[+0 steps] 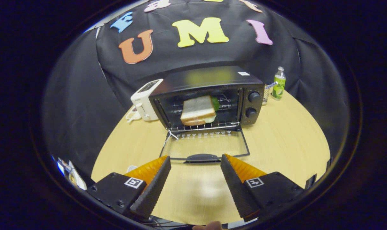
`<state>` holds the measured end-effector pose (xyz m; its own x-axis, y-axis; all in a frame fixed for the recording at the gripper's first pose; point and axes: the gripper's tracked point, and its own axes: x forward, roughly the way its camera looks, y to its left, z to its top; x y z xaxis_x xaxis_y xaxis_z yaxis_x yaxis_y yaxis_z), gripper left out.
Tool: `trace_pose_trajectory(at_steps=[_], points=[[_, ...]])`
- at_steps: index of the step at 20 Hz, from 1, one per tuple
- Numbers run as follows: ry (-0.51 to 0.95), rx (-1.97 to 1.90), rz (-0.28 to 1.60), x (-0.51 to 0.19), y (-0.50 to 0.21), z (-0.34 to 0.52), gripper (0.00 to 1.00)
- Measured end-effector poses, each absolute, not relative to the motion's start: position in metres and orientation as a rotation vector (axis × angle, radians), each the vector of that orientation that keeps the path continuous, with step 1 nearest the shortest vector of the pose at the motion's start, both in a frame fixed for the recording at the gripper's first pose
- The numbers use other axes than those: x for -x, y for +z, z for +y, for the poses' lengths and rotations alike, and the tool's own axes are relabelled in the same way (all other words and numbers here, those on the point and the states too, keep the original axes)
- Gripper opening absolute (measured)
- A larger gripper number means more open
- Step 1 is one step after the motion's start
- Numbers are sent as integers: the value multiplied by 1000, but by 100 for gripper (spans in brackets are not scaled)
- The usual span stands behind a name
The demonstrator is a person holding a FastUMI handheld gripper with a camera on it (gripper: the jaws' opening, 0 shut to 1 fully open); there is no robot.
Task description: Open the toaster oven, put the food inside, and close the toaster oven door.
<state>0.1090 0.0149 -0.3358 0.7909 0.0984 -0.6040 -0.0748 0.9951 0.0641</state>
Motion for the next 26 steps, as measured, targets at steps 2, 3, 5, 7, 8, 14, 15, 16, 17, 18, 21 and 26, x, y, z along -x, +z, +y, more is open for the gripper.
trace_pose_trajectory(at_steps=[2,3,5,7,8,14,15,16,17,18,21,26], points=[[76,-4,663,-111,-360,12,100],[68,6,670,-114,-373,10,100],[61,8,689,-121,-397,9,100],[54,-3,719,-127,-417,10,100],[44,-2,723,-131,-424,8,100],[2,-21,752,-147,-449,1,100],[-9,-20,747,-150,-448,0,100],[-19,-12,741,-154,-447,-2,100],[-22,-6,745,-153,-448,-2,100],[-25,-7,741,-153,-447,-1,100],[-26,-13,740,-152,-439,-2,100],[-21,-50,671,-155,-392,2,100]])
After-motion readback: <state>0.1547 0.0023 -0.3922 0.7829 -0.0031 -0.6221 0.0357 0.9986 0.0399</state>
